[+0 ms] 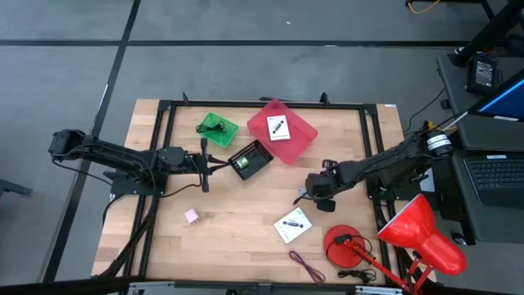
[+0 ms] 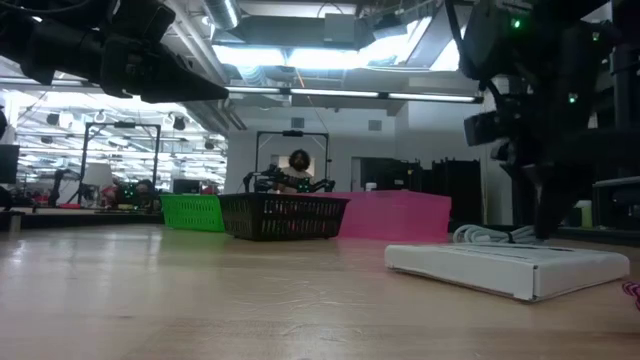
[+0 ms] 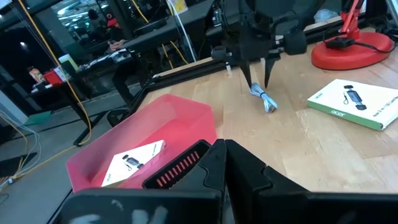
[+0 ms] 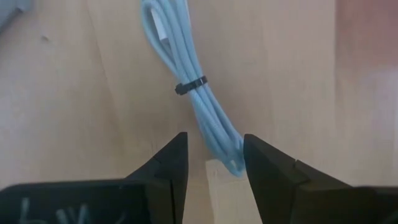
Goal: Pick and place items into bin
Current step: Put the blue charger cable into the green bin
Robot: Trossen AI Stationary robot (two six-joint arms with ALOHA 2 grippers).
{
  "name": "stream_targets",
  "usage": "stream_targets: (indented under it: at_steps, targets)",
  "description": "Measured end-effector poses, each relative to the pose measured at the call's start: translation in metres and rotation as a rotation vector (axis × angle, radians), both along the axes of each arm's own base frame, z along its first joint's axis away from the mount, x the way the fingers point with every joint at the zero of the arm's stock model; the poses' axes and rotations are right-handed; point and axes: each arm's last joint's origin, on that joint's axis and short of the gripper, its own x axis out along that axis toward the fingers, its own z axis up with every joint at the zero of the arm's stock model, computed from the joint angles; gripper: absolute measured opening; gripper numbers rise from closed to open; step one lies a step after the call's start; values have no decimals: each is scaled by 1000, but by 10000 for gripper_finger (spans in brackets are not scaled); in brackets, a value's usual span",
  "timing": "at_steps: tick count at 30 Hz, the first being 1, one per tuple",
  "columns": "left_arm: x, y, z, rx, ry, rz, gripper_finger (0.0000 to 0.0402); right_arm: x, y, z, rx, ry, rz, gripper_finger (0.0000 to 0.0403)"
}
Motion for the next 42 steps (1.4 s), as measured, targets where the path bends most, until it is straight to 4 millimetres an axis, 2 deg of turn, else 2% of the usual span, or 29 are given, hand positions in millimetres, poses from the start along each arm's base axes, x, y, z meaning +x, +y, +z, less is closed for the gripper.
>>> stream_targets:
  at_steps: [10, 13, 16, 19, 22, 35, 42]
  targets:
    - [0, 0, 0, 0, 0, 0, 4, 8, 0, -23, -6, 85, 10, 128]
    - [0, 0, 0, 0, 0, 1, 4, 8, 0, -23, -1, 88, 23, 102]
    - [0, 0, 0, 1, 0, 3, 4, 8, 0, -20, 22, 69, 31, 56]
    - [0, 0, 2, 53, -7, -5, 4, 7, 0, -15, 27, 51, 37, 11]
    - [1, 0, 4, 97, -28, -12, 4, 6, -1, -11, 21, 24, 31, 10]
    - [1, 0, 3, 93, -17, -11, 4, 2, -10, 30, 30, -188, 130, 2]
    - [0, 0, 1, 78, 1, -12, 4, 4, -21, 58, 28, -401, 217, 2]
